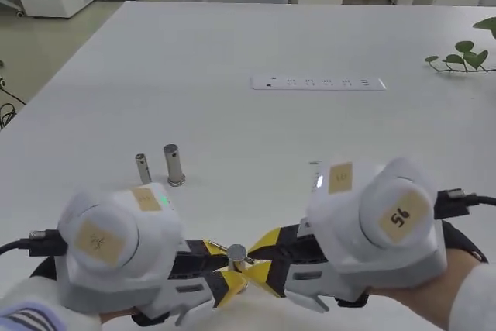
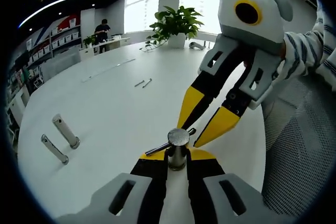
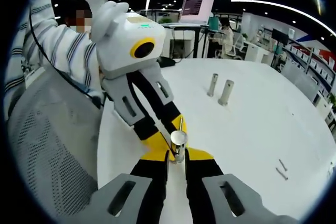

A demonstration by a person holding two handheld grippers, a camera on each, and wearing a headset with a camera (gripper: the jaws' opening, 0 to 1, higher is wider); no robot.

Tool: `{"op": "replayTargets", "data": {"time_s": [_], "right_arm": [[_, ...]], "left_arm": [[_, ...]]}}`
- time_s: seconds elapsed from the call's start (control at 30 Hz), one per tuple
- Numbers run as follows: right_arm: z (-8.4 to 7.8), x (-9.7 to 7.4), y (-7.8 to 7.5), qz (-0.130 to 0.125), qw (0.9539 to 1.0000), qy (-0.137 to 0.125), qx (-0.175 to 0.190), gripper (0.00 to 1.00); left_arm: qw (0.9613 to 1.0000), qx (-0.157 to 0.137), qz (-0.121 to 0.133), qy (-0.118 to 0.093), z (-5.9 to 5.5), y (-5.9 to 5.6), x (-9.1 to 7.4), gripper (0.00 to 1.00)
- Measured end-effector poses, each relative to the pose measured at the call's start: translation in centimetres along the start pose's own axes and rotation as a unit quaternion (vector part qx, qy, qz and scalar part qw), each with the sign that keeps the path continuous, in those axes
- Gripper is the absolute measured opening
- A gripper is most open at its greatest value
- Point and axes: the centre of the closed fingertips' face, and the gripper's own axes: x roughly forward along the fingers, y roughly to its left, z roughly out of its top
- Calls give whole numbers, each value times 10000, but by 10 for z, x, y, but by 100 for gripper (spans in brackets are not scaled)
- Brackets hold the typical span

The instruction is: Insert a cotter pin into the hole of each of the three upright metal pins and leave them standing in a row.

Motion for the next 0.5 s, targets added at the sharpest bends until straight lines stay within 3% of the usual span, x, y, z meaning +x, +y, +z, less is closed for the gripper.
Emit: {"op": "replayTargets", "data": {"time_s": [0.2, 0.37, 0.5], "right_arm": [[2, 1, 1, 24, 9999, -44, 123, 17], [6, 4, -1, 19, 9996, -150, 246, 18], [7, 8, -1, 44, 9991, -190, 364, 19]], "left_arm": [[9999, 34, -93, 74, -5, 0, -2, 14], [9998, 70, -122, 118, -10, 0, -6, 24], [9997, 99, -165, 150, -14, -2, -11, 25]]}}
